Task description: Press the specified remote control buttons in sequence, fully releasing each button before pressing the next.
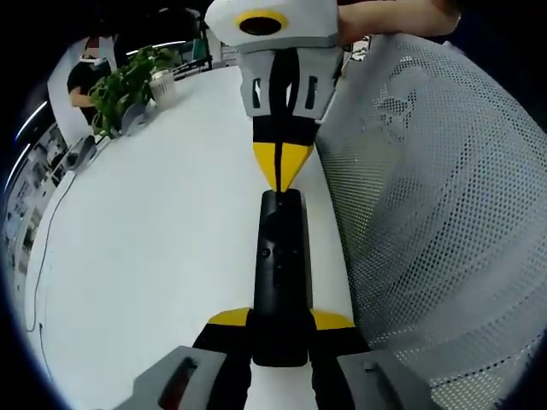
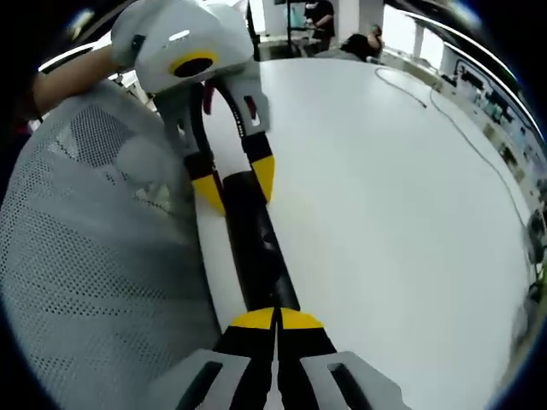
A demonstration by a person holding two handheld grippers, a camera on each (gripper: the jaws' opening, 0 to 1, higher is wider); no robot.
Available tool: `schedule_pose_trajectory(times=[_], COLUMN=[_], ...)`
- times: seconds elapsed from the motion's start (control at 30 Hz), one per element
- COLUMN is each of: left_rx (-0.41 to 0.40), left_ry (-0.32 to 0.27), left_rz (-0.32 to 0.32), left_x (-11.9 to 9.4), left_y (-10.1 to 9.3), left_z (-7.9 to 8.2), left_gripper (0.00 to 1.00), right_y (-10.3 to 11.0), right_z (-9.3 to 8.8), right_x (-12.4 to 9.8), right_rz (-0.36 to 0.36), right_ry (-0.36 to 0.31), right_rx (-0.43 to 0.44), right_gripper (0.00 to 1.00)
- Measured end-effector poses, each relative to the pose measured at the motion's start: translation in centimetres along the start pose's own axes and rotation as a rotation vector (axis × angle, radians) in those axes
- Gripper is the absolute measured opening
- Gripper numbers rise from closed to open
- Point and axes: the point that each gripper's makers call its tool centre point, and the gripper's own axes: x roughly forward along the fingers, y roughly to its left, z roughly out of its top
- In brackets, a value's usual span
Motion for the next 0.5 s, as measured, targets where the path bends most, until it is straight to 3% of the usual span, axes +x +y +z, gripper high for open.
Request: schedule_pose_trajectory(times=[0.1,0.3,0.47,0.5], left_rx=[0.001,0.006,0.01,0.011], left_ry=[0.002,0.001,0.002,0.003], left_rz=[0.0,-0.004,-0.008,-0.007], left_x=[0.01,0.04,0.05,0.05], left_y=[0.01,0.04,0.0,0.0], left_z=[0.0,-0.03,-0.02,-0.03], left_gripper=[0.25,0.25,0.25,0.25], right_y=[0.03,0.11,-0.14,-0.03], right_z=[0.02,0.04,0.06,0.0], right_x=[0.08,0.35,0.44,0.4], right_rz=[0.002,0.004,0.039,0.041], right_ry=[0.013,0.105,0.153,0.164], right_rx=[-0.018,-0.131,-0.074,0.0], right_gripper=[0.0,0.0,0.0,0.0])
